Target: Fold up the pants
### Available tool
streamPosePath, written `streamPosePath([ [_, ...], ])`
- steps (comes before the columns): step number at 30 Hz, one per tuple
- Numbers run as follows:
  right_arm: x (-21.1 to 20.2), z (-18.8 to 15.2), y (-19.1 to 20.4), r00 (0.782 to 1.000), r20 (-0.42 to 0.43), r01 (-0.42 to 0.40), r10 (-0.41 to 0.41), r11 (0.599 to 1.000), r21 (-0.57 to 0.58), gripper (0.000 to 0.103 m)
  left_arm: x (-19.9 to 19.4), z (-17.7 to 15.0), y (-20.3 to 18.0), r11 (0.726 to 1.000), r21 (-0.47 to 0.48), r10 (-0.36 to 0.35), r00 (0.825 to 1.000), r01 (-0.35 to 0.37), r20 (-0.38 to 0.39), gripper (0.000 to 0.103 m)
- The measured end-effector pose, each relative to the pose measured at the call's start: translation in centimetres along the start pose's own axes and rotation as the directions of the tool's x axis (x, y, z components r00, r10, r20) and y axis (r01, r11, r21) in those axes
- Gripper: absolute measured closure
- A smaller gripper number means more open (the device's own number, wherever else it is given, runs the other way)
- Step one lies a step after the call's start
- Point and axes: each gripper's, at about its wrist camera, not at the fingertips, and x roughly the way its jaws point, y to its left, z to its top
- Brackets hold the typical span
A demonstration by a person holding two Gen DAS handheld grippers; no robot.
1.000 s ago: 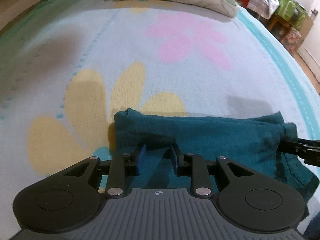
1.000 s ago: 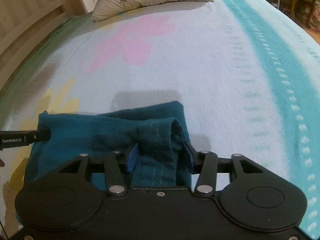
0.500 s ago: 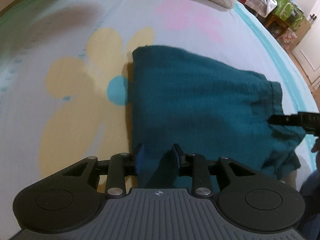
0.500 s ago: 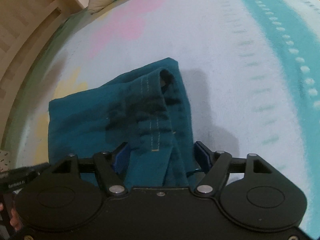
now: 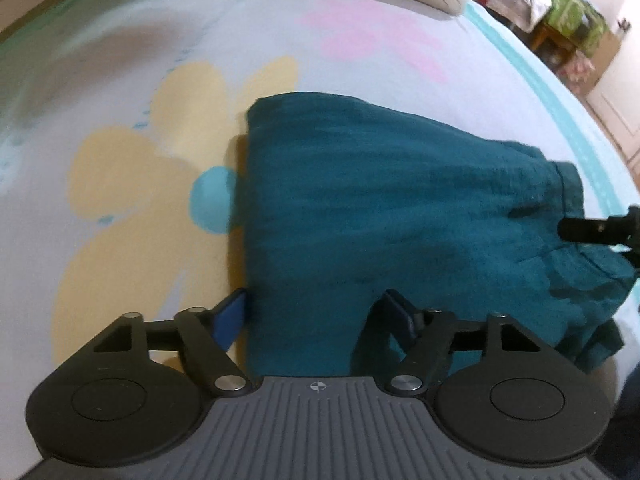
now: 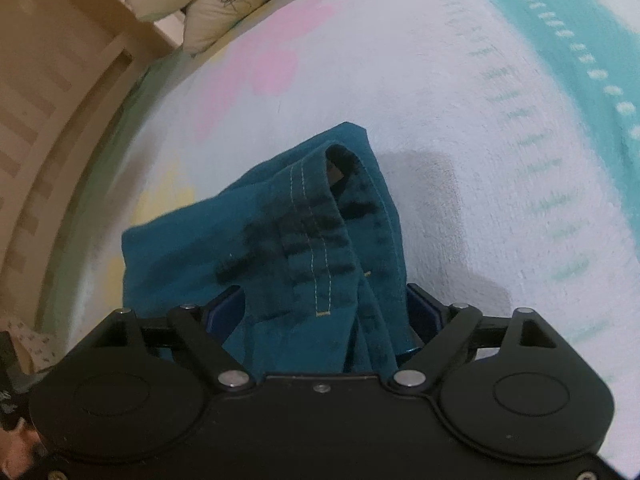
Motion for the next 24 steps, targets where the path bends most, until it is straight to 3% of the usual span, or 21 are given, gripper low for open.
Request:
streamPosePath([
  [8, 0.1, 0.0, 0.1, 1.0, 0.016, -0.02, 0.02, 1.0, -0.002, 0.015, 0.8, 1.3, -0.5, 0.999, -0.014, -0.03, 1.0, 0.03, -0.006, 0.028],
  [9, 0.1, 0.0, 0.1, 1.0, 0.016, -0.021, 0.021, 1.0, -0.006, 0.016, 0.7, 1.3, -0.4, 0.999, -0.024, -0.031, 1.0, 0.031, -0.002, 0.037],
  [10, -0.1, -0.1, 0.1, 1.0, 0.017, -0.018, 0.018, 1.0, -0.013, 0.02, 0.6, 1.3, -0.4, 0.999, -0.035, -0.02, 1.0, 0.02, 0.005, 0.052],
  [11, -0.1, -0.1, 0.2, 1.0, 0.02, -0.009, 0.009, 1.0, -0.021, 0.025, 0.4, 1.3, -0.3, 0.999, -0.049, -0.008, 1.0, 0.008, 0.013, 0.06],
  [13, 0.2, -0.2, 0.5, 0.999, 0.023, 0.026, -0.025, 0.999, -0.026, 0.048, 0.1, 1.2, 0.1, 0.996, -0.084, -0.024, 0.999, 0.026, 0.029, 0.077],
  [16, 0.0, -0.2, 0.6, 0.998, 0.03, 0.05, -0.049, 0.998, -0.031, 0.065, -0.6, 1.3, 0.0, 0.995, -0.094, -0.021, 0.998, 0.026, 0.058, 0.092],
  [21, -0.6, -1.3, 5.1, 0.989, 0.079, 0.14, -0.124, 0.96, -0.244, 0.076, -2.6, 1.1, -0.5, 0.996, -0.08, 0.039, 0.99, -0.028, 0.134, 0.095],
  [24, -0.9, -1.5, 7.4, 0.992, 0.089, 0.111, -0.089, 0.953, -0.282, 0.077, -4.3, 0.9, 0.5, 0.995, -0.102, 0.04, 0.983, -0.022, 0.18, 0.095],
])
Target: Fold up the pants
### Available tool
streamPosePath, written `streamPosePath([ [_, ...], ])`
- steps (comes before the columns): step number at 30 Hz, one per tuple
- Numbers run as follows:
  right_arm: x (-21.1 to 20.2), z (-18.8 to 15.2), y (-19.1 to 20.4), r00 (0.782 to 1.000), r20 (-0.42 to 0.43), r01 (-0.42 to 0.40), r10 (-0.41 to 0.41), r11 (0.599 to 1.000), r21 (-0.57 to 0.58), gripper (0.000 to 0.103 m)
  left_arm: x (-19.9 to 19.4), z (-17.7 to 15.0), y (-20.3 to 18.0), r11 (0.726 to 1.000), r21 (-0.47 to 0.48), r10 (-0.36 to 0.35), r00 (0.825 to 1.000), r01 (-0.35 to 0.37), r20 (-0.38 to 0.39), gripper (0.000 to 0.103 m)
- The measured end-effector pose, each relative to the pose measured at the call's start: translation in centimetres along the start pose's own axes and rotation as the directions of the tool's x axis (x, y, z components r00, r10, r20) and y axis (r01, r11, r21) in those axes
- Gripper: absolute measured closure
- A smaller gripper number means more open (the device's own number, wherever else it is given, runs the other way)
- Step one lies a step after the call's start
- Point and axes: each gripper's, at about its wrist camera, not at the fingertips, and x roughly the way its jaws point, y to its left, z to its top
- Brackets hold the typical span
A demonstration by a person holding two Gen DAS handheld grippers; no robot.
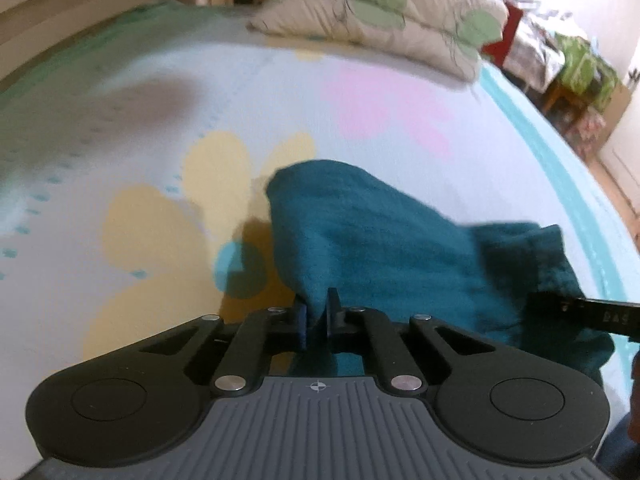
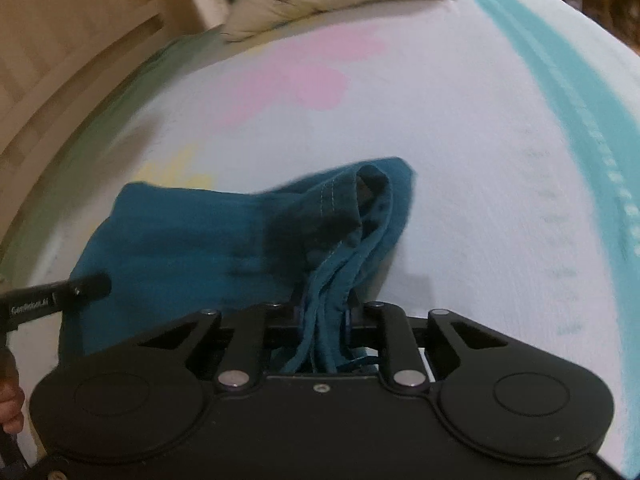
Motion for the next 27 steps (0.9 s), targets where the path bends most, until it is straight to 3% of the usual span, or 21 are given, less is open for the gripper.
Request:
streamPosePath([
  [5, 1.4, 2.1, 4.3, 0.996, -0.013, -0.091, 0.09, 0.994, -0.057, 0.078, -2.2, 0.1, 2.7, 0.996, 0.026, 0.088, 0.994, -0.089, 0.066, 0.095],
  [13, 6.8, 4.9, 12.5, 0.976, -0.056, -0.216, 0.209, 0.957, -0.193, 0.078, -4.1, 0.7, 11.3, 0.973, -0.092, 0.218, 0.974, -0.212, 0.06, 0.095],
  [17, 10.2, 5.4, 12.9, 0.986, -0.1, -0.155, 0.136, 0.964, -0.216, 0.074, -2.4, 0.1, 14.0, 0.972, -0.174, 0.156, 0.987, -0.161, -0.039, 0.092],
  [19, 11.2, 5.4, 11.9, 0.986, -0.134, -0.123, 0.096, 0.971, -0.206, 0.06, -1.4, -0.6, 14.0, 0.972, -0.157, 0.166, 0.983, -0.177, -0.077, 0.086],
  [21, 11.2, 5.3, 10.7, 0.986, -0.15, -0.106, 0.078, 0.976, -0.188, 0.049, -1.2, -1.1, 13.6, 0.973, -0.122, 0.186, 0.98, -0.194, -0.075, 0.083],
  [27, 8.8, 6.2, 9.9, 0.989, -0.123, -0.107, 0.086, 0.978, -0.179, 0.045, -3.3, -0.4, 13.4, 0.968, -0.144, 0.199, 0.979, -0.205, -0.054, 0.082],
])
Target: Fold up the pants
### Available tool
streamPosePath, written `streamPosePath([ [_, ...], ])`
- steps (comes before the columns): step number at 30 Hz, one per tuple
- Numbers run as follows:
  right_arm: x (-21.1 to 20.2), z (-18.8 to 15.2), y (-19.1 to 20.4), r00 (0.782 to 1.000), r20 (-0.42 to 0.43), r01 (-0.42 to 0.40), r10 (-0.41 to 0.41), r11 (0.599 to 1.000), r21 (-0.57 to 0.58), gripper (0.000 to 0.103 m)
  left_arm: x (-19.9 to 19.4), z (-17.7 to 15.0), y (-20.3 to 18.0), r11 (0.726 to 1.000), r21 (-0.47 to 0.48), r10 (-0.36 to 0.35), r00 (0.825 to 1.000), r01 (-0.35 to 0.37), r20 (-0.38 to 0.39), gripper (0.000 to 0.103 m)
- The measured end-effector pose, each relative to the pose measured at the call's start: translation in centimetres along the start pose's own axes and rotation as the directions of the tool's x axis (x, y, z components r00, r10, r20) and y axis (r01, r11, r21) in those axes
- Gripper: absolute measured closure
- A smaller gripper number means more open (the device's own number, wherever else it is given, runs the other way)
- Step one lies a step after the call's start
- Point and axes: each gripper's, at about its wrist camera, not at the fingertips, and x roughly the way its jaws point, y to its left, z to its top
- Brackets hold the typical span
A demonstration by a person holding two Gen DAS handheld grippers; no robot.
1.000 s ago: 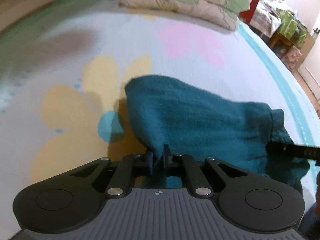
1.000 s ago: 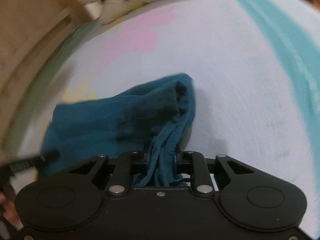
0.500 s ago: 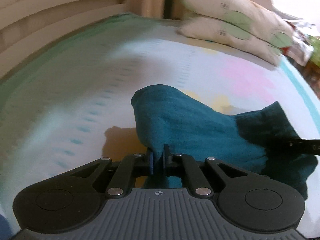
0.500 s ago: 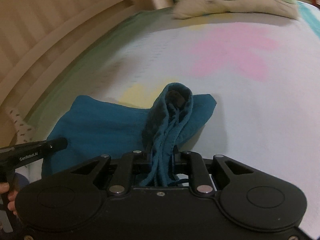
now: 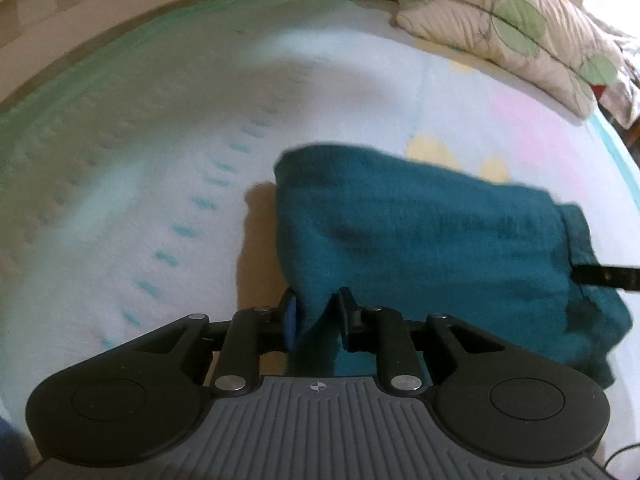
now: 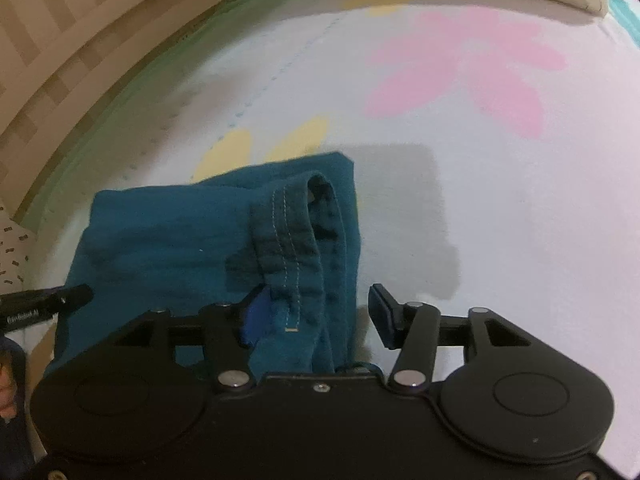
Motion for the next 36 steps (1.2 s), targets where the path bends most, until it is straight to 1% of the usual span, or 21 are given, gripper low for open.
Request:
streamPosePath([
  [2, -1.4, 0.0, 0.5, 0.999, 0.041, 0.013, -0.012, 1.0, -0.021, 0.045, -1.3, 0.4, -0.3, 0.999, 0.009, 0.035, 0.999, -0.035, 0.041, 0.082],
  [4, -2.7, -0.3, 1.4, 0.996, 0.089, 0.033, -0.029, 0.999, -0.037, 0.044, -3.0, 0.5, -0.7, 0.998, 0.026, 0.053, 0.995, -0.056, 0.082, 0.082],
  [8, -4.4, -1.0, 4.1, 0.982, 0.173, 0.091, -0.076, 0.992, -0.083, 0.043, -5.0, 0.3, -1.7, 0.999, 0.033, 0.026, 0.994, -0.03, 0.11, 0.082],
  [10, -4.9, -1.6, 5.2, 0.974, 0.207, 0.112, -0.088, 0.988, -0.107, 0.043, -5.4, -0.3, -2.6, 0.999, 0.045, 0.005, 0.994, -0.01, 0.11, 0.082],
  [12, -4.9, -2.1, 5.8, 0.967, 0.223, 0.152, -0.121, 0.98, -0.128, 0.044, -5.1, -0.7, -3.4, 0.998, 0.069, -0.019, 0.995, 0.012, 0.094, 0.082],
  [13, -4.8, -2.2, 5.8, 0.964, 0.225, 0.174, -0.143, 0.976, -0.127, 0.044, -4.5, -0.9, -3.8, 0.997, 0.078, -0.024, 0.997, 0.018, 0.079, 0.082],
  [14, -4.7, -2.1, 5.5, 0.964, 0.22, 0.177, -0.148, 0.977, -0.118, 0.043, -4.1, -1.3, -4.1, 0.996, 0.083, -0.028, 0.998, 0.023, 0.064, 0.082],
  [15, -5.0, -2.1, 5.2, 0.966, 0.22, 0.159, -0.133, 0.982, -0.104, 0.045, -3.8, -1.6, -4.3, 0.996, 0.086, -0.034, 0.998, 0.029, 0.055, 0.082],
  [16, -5.2, -2.0, 4.9, 0.969, 0.223, 0.132, -0.109, 0.987, -0.09, 0.049, -3.6, -2.0, -4.5, 0.995, 0.088, -0.041, 0.998, 0.037, 0.047, 0.082],
  [18, -5.8, -2.0, 4.6, 0.971, 0.23, 0.083, -0.065, 0.994, -0.07, 0.054, -3.3, -2.8, -4.8, 0.995, 0.084, -0.048, 0.998, 0.045, 0.033, 0.082],
  [20, -5.8, -2.5, 5.1, 0.973, 0.231, 0.048, -0.025, 0.995, -0.091, 0.056, -2.9, -3.5, -5.0, 0.996, 0.076, -0.046, 0.999, 0.044, 0.021, 0.082],
  [22, -5.0, -3.3, 5.9, 0.979, 0.204, 0.028, 0.0, 0.991, -0.133, 0.065, -2.7, -4.3, -5.3, 0.997, 0.075, -0.034, 0.999, 0.033, 0.013, 0.082],
  [25, -3.2, -4.8, 6.4, 0.99, 0.143, 0.032, -0.009, 0.987, -0.16, 0.068, -2.4, -5.4, -5.3, 0.997, 0.072, -0.018, 1.0, 0.019, -0.01, 0.082],
  [27, -2.0, -5.7, 6.0, 0.994, 0.102, 0.052, -0.038, 0.988, -0.144, 0.068, -2.2, -6.1, -5.2, 0.998, 0.065, -0.017, 1.0, 0.018, -0.023, 0.082],
  [29, -0.9, -6.2, 5.2, 0.996, 0.063, 0.07, -0.063, 0.991, -0.115, 0.072, -1.9, -6.5, -5.0, 0.998, 0.061, -0.022, 1.0, 0.023, -0.021, 0.082],
  [33, -0.9, -5.8, 4.1, 0.996, 0.07, 0.06, -0.055, 0.995, -0.08, 0.073, -1.8, -6.4, -4.9, 0.998, 0.056, -0.022, 1.0, 0.022, -0.01, 0.082],
  [36, -2.2, -5.3, 4.2, 0.993, 0.109, 0.059, -0.049, 0.995, -0.082, 0.071, -2.2, -6.2, -5.1, 0.999, 0.049, -0.004, 1.0, 0.005, -0.003, 0.082],
])
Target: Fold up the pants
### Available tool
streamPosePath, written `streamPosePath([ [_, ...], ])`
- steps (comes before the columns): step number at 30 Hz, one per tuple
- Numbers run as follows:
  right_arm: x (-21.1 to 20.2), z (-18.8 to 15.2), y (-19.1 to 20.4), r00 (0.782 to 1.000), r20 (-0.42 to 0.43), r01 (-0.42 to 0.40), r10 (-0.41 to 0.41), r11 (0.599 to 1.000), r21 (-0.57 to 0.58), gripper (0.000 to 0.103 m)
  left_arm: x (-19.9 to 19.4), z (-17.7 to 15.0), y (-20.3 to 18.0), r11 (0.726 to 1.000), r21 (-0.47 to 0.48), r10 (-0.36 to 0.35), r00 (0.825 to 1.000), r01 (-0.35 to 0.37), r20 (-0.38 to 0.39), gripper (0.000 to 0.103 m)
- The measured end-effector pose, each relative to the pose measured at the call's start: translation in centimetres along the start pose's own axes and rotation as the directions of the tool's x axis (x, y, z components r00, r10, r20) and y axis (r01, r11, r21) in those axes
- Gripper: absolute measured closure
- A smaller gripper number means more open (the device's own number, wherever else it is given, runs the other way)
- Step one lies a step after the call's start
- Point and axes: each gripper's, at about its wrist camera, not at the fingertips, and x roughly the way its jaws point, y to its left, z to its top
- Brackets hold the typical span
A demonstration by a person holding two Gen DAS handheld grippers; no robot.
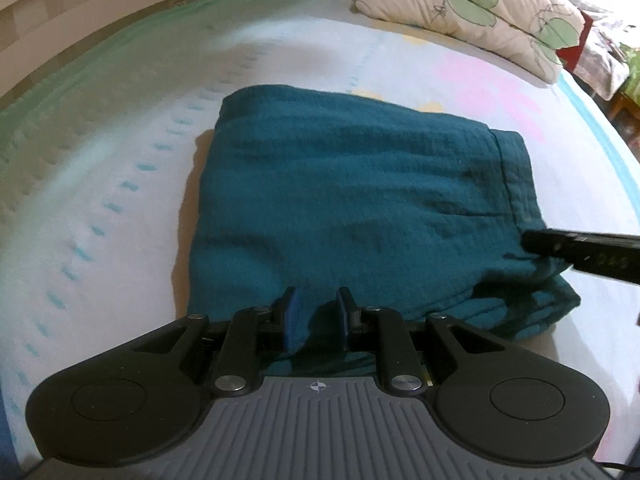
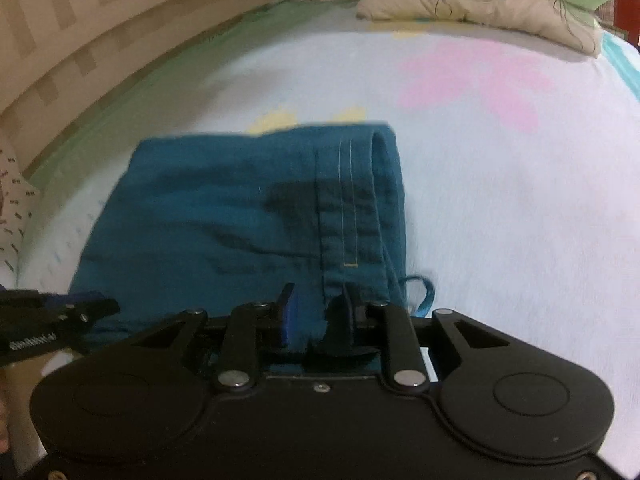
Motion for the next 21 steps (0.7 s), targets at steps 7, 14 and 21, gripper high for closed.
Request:
streamPosePath([
  [7, -4.2, 0.4, 0.6, 0.999, 0.052, -0.001, 0.001, 1.0, 0.009, 0.063, -3.2, -0.2, -1.0, 0.998, -0.042, 0.046, 0.998, -0.044, 0.045, 0.082],
  [14, -7.2, -0.7, 2.4, 1.0, 0.022, 0.009, -0.009, 1.0, 0.026, 0.057, -6.4, -0.6, -2.8, 0.996, -0.046, 0.076, 0.996, -0.073, 0.049, 0.082],
  [21, -9.6, -2.0, 4.6, 0.999, 0.013, 0.045, -0.045, 0.999, -0.009, 0.056, -9.6, -1.7, -4.6, 0.994, -0.071, 0.091, 0.99, -0.083, 0.107, 0.082],
])
